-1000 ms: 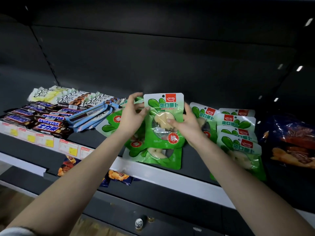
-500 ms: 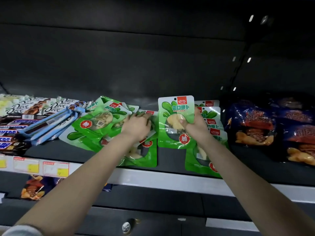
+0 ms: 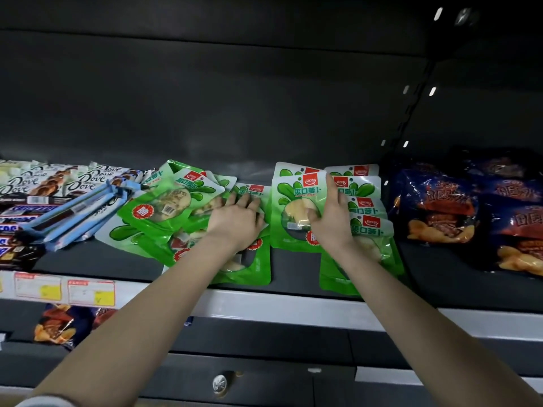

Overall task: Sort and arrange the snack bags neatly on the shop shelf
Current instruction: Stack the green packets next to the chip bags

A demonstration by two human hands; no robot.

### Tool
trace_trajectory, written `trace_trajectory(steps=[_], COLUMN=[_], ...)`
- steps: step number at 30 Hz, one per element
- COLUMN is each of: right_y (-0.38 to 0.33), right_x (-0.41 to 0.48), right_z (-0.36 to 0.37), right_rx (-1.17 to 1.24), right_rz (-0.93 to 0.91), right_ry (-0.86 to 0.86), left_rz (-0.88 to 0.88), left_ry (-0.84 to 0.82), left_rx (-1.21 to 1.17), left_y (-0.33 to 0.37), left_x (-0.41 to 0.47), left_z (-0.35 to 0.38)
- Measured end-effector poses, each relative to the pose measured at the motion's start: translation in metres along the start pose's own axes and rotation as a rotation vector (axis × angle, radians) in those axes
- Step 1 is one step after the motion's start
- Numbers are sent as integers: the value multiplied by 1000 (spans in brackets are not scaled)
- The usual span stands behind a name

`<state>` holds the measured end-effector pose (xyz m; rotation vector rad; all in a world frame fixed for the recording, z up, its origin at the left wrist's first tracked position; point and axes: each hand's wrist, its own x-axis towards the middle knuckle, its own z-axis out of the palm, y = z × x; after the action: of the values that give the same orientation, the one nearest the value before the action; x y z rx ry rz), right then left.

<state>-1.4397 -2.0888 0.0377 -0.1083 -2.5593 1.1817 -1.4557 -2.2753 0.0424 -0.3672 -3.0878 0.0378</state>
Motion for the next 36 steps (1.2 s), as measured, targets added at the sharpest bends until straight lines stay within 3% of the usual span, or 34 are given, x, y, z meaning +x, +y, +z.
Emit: trace_trajectory(steps=[10, 14, 24, 28, 31, 36], right_y=[4, 3, 2, -2, -5, -1], right_x=[-10, -11, -17, -24, -26, -25], right_z=[19, 21, 16, 15, 20, 21], right_rx=[-542, -676, -752, -718, -686, -622], right_rz=[-177, -149, -199, -356, -447, -433], right_ry=[-235, -287, -264, -199, -234, -303], left_rz=[1, 5, -3, -2, -2, 4], left_ry=[0, 5, 0, 6, 4, -8], left_rx=[15, 23, 21, 21, 23, 8], left_y=[1, 1, 1, 2, 1, 2], left_x=[1, 1, 2, 1, 0, -2], left_z=[3, 4, 5, 5, 4, 3])
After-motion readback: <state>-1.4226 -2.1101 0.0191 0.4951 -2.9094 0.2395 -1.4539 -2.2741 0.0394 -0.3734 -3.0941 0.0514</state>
